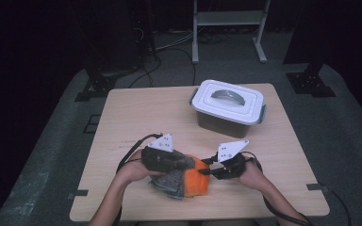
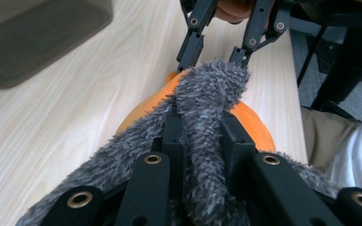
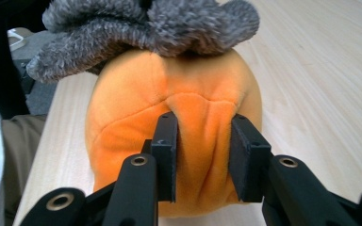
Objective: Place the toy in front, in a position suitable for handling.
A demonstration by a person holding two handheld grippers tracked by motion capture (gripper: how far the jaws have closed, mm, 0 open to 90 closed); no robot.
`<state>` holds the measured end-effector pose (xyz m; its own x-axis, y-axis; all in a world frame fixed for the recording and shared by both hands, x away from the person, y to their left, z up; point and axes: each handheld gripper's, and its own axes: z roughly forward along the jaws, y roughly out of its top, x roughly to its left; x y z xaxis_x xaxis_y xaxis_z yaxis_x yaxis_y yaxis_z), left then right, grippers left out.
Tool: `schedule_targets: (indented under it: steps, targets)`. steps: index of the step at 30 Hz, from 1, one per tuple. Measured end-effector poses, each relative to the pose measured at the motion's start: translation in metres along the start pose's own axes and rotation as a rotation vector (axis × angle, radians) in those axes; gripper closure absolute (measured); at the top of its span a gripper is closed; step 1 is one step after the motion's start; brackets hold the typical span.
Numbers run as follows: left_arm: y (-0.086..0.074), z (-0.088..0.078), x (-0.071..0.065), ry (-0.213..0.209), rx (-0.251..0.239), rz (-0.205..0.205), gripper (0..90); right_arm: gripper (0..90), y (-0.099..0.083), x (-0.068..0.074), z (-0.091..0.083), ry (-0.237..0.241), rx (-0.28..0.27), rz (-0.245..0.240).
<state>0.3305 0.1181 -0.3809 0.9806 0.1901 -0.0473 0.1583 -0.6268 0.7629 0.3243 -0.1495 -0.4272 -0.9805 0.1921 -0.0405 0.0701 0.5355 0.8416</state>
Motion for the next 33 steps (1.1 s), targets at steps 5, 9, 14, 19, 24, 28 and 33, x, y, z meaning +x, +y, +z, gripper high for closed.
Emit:
schedule_targets:
  steps: [5, 9, 14, 19, 24, 28, 33]
  targets:
    - [-0.004, 0.006, 0.0, -0.024, 0.007, -0.008, 75.3, 37.3, 0.003, 0.0, 0.0, 0.019, -0.013, 0.076]
    - [-0.006, 0.011, -0.003, -0.05, 0.007, -0.011, 75.3, 26.2, 0.0, 0.001, 0.008, 0.05, 0.016, 0.123]
    - [-0.003, 0.01, -0.002, -0.055, -0.016, -0.013, 75.2, 59.0, -0.002, 0.003, 0.007, 0.042, 0.022, 0.064]
    - [0.008, 0.001, -0.003, -0.034, -0.05, 0.006, 75.2, 64.7, 0.005, 0.0, -0.004, 0.02, 0.009, -0.009]
    - [0.019, 0.001, 0.0, -0.018, -0.079, 0.01, 75.2, 64.5, 0.016, -0.003, -0.012, -0.014, 0.037, -0.107]
    - [0.015, 0.019, 0.002, -0.039, -0.057, -0.004, 74.8, 64.2, 0.014, -0.001, -0.004, 0.0, 0.039, -0.11]
    - [0.006, 0.022, 0.002, -0.032, -0.037, -0.014, 75.0, 65.8, -0.005, -0.004, -0.008, 0.005, 0.018, -0.059]
